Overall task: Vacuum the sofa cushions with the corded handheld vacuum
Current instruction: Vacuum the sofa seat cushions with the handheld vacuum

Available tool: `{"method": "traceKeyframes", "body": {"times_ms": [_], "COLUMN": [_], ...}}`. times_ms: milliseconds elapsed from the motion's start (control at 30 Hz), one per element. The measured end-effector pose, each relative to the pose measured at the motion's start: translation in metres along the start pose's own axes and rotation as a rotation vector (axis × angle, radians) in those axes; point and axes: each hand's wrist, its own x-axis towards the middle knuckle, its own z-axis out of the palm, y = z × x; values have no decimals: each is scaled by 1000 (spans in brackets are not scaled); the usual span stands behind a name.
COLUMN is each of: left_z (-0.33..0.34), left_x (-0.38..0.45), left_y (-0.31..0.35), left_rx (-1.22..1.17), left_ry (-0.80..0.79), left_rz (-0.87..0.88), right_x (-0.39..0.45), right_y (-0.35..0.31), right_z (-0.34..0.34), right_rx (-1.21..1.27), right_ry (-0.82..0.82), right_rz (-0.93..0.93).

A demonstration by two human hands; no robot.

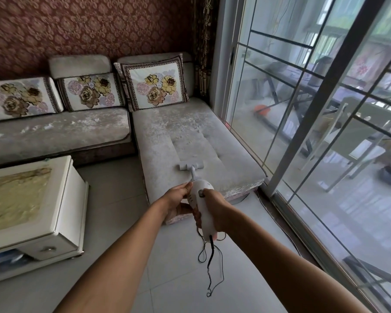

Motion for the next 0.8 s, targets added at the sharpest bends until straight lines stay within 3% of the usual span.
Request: {"method": "traceKeyframes", "body": {"times_ms": [433,800], "left_z": [12,-19], "left_x": [30,83], "left_y": [11,48], "left_rx": [-43,-24], "left_ry": [43,15], "left_rz": [32,36], "right_x": [18,60], "right_y": [-25,-66], "right_z": [-18,-3], "right_rx": [-32,-50], "right_ry": [8,20], "right_rz": [12,-9]}}
